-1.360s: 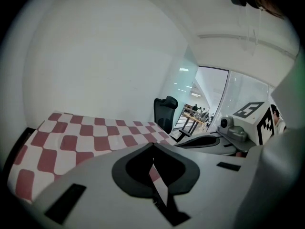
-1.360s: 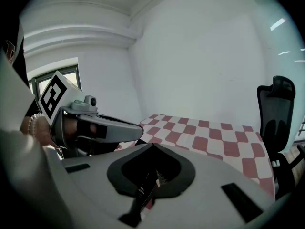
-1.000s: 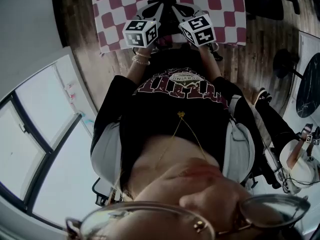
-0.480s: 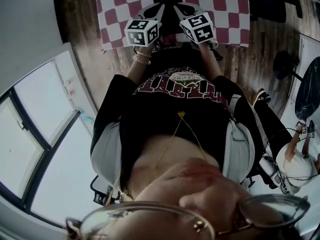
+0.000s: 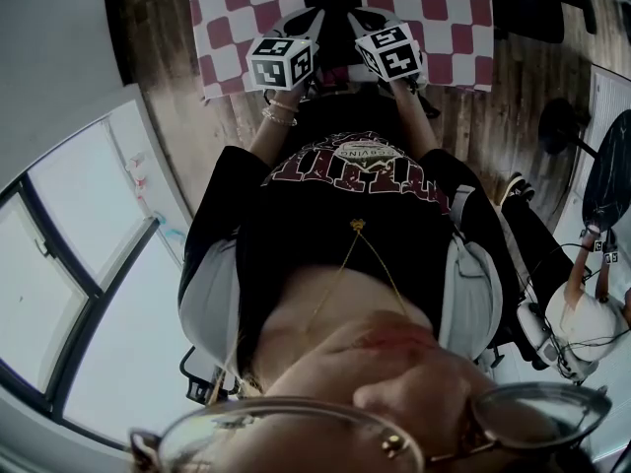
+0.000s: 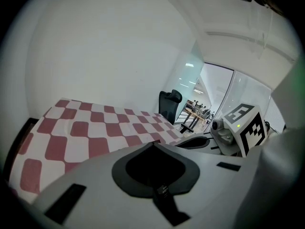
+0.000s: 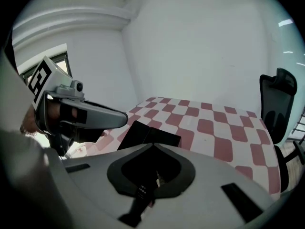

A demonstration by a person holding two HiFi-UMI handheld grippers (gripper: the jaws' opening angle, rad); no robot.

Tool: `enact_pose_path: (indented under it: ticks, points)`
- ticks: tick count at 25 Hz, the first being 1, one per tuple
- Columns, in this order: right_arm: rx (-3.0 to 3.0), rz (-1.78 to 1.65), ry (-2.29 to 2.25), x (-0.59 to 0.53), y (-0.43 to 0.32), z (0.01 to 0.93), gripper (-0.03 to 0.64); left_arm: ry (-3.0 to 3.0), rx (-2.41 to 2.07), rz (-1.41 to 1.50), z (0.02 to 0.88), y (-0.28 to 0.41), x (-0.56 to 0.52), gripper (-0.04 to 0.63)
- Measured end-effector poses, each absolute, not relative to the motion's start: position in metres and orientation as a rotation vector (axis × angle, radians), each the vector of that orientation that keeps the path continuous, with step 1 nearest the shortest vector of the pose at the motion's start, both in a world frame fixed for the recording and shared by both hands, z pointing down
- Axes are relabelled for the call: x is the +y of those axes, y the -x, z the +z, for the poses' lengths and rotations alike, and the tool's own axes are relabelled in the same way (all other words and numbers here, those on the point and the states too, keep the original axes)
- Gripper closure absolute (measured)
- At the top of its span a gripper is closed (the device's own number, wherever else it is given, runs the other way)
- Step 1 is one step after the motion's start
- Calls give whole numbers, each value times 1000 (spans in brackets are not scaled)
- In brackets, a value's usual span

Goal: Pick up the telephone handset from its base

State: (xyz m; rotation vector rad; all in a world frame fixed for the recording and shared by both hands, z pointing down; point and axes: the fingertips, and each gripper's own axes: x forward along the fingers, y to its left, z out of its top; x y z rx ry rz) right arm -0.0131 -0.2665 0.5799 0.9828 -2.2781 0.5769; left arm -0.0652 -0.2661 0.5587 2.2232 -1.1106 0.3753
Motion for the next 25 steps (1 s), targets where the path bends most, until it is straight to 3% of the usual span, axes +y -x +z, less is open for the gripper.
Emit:
enact_pose_path:
  ticks: [25]
  points:
    - [-2117,549,-946,-266,6,617,598,-2131,-1091,438,588,100,-258,584]
